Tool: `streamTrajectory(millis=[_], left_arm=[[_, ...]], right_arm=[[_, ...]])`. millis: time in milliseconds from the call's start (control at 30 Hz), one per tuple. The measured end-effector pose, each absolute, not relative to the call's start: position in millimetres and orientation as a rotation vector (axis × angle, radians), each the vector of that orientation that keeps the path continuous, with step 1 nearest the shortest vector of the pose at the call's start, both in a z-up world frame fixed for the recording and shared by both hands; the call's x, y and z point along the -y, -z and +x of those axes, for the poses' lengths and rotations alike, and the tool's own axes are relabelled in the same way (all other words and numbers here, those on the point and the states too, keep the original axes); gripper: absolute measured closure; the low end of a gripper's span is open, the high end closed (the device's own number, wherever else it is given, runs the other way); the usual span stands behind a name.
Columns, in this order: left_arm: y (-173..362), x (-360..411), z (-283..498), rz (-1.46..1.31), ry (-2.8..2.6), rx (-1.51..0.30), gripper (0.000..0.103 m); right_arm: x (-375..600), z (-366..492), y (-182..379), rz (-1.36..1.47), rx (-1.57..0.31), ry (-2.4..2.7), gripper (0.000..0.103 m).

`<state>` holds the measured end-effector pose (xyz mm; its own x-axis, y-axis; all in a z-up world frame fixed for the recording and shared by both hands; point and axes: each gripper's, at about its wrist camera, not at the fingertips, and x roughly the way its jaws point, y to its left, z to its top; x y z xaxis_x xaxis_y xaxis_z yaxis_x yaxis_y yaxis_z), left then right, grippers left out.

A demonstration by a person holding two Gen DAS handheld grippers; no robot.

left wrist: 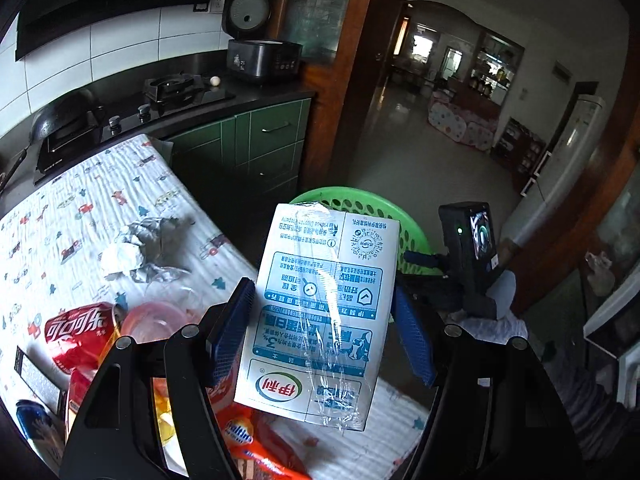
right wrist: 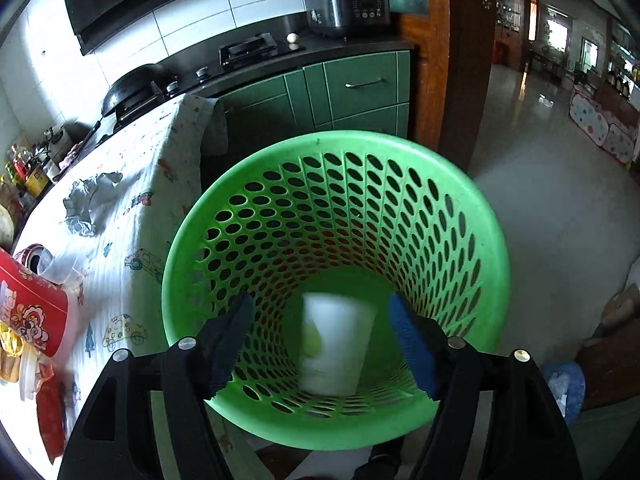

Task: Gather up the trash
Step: 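Carry the milk carton over the green basket and open the left tool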

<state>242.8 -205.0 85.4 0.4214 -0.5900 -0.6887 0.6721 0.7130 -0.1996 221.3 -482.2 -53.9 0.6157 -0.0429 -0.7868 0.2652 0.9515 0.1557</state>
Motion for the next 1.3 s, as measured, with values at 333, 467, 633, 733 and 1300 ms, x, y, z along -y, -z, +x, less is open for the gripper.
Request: streamTrajectory(millis=[333,467,633,733,1300], left_arm=[[-65.1,281.6,277.2,0.137,0.810,-0.869,0.035],[-49.9,309.9,290.8,0.144,0.800,-0.910,0.035],[-30.0,337.6,304.0,0.163,0.779,-0.966,0.035],[-19.8,348.4,310.3,0.172,0.770,-0.985,0.035],[-7.3,355.7,305.0,0.157,0.763,-0.996,0.023]], right_arm=[[497.1,174.8,31.1,0.278,-0.819,0.198,0.027],[503.6,158.3,26.4,0.297,-0.799,0.203,0.026],[507.2,143.9,26.2,0.305,-0.787,0.205,0.022],[506.5,138.1,28.6,0.306,-0.787,0.206,0.020],[496.4,117.9,32.6,0.312,-0.793,0.215,0.018]])
